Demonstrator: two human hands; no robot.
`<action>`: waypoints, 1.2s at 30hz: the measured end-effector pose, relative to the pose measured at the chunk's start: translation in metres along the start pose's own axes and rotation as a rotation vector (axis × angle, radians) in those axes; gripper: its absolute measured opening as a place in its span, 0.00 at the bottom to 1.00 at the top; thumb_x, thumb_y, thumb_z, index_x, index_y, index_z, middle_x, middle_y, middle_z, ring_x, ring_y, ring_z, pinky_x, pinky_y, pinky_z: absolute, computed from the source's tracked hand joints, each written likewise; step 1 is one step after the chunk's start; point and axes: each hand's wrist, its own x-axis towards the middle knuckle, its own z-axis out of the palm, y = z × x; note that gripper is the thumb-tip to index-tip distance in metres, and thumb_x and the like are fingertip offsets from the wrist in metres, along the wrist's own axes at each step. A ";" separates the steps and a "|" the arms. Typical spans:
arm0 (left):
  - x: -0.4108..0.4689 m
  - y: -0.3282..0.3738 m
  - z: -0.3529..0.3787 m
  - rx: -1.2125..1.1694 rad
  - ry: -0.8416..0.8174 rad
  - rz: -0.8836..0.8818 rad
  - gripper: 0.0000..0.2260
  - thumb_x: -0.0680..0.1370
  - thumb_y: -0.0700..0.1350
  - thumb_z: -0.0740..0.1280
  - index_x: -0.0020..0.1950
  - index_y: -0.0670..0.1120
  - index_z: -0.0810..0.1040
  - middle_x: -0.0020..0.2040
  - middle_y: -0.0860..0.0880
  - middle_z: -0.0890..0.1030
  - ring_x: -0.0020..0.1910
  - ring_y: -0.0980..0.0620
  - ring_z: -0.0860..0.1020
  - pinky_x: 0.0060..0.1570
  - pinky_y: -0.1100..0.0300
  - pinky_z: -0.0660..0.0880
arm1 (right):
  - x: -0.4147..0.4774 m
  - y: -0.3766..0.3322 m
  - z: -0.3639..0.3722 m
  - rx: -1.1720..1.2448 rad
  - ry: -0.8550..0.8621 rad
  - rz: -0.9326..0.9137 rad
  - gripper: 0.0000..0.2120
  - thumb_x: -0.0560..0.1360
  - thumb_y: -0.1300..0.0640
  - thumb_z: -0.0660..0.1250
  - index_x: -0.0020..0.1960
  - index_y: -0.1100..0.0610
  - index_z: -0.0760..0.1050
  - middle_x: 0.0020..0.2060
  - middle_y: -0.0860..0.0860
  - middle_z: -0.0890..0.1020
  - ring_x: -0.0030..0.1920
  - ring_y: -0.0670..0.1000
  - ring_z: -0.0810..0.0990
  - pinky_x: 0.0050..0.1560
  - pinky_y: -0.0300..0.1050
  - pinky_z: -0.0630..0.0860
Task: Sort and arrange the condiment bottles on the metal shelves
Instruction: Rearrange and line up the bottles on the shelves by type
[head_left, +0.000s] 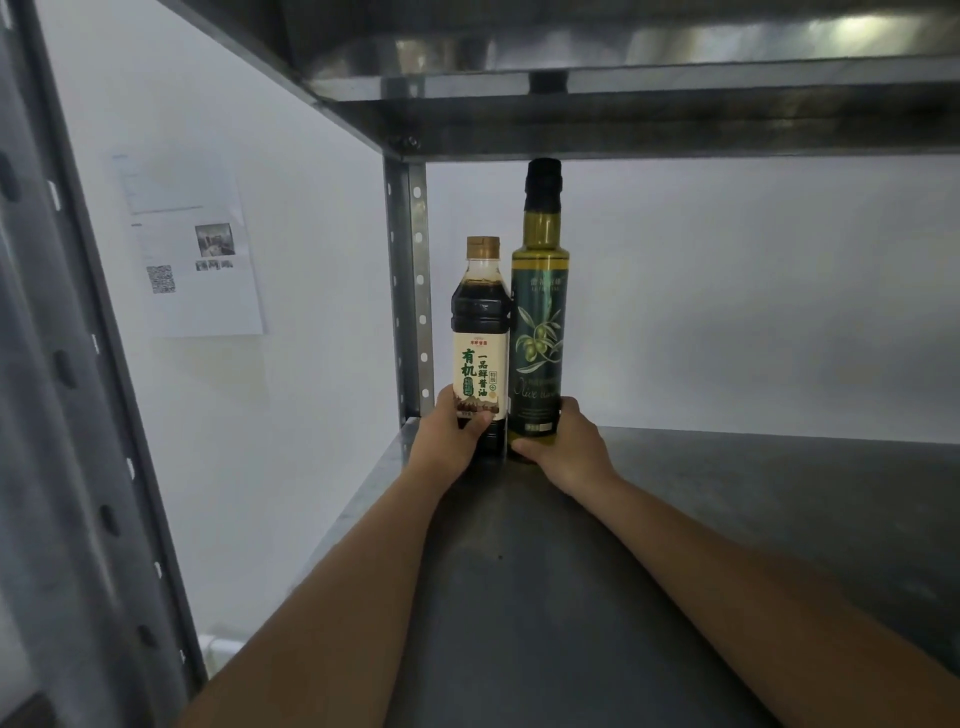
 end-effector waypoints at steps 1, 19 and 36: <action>-0.003 0.001 0.000 0.053 -0.001 -0.012 0.18 0.80 0.46 0.62 0.69 0.45 0.64 0.68 0.46 0.73 0.66 0.45 0.72 0.62 0.52 0.69 | -0.001 0.000 -0.001 -0.002 -0.005 -0.004 0.30 0.70 0.54 0.73 0.67 0.59 0.64 0.62 0.56 0.75 0.61 0.56 0.75 0.57 0.46 0.71; -0.148 0.031 -0.020 0.850 -0.460 0.210 0.23 0.84 0.53 0.45 0.77 0.45 0.55 0.77 0.44 0.56 0.76 0.47 0.56 0.74 0.55 0.53 | -0.164 -0.004 -0.095 -0.637 -0.448 -0.268 0.27 0.81 0.42 0.49 0.76 0.53 0.56 0.75 0.51 0.60 0.74 0.51 0.59 0.73 0.48 0.57; -0.239 0.126 0.081 0.010 -0.664 0.431 0.38 0.73 0.59 0.68 0.77 0.54 0.51 0.74 0.55 0.65 0.69 0.56 0.67 0.67 0.58 0.66 | -0.294 0.072 -0.203 0.095 0.767 -0.067 0.19 0.69 0.67 0.73 0.56 0.53 0.73 0.51 0.49 0.79 0.48 0.39 0.78 0.44 0.25 0.73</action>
